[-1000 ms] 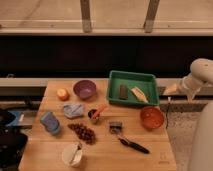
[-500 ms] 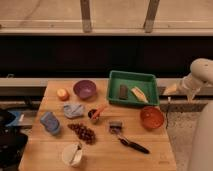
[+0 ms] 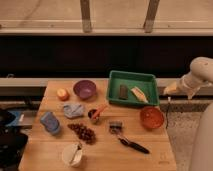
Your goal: Place banana in table surface
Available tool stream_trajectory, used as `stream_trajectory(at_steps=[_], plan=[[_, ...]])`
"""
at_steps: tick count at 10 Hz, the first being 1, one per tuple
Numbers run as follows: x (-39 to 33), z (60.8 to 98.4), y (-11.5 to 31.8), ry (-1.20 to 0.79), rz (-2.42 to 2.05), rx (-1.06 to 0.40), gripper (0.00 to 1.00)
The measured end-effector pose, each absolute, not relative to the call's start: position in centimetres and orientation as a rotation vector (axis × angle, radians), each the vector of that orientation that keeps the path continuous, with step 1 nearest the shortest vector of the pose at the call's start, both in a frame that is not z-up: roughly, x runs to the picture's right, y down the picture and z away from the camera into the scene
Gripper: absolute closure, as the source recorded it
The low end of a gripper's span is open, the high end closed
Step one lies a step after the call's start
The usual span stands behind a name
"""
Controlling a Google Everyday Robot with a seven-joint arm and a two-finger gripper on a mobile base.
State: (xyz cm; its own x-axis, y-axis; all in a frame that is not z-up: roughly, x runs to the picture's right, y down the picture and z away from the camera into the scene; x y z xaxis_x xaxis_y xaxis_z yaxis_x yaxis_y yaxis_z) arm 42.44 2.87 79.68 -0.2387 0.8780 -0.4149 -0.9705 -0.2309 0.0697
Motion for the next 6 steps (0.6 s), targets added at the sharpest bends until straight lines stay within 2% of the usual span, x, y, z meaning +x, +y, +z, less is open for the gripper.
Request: stream_trajectory(at_steps=[6], plan=[[31.5,82.2,-1.3,0.273,1.5,-0.361,0.2]])
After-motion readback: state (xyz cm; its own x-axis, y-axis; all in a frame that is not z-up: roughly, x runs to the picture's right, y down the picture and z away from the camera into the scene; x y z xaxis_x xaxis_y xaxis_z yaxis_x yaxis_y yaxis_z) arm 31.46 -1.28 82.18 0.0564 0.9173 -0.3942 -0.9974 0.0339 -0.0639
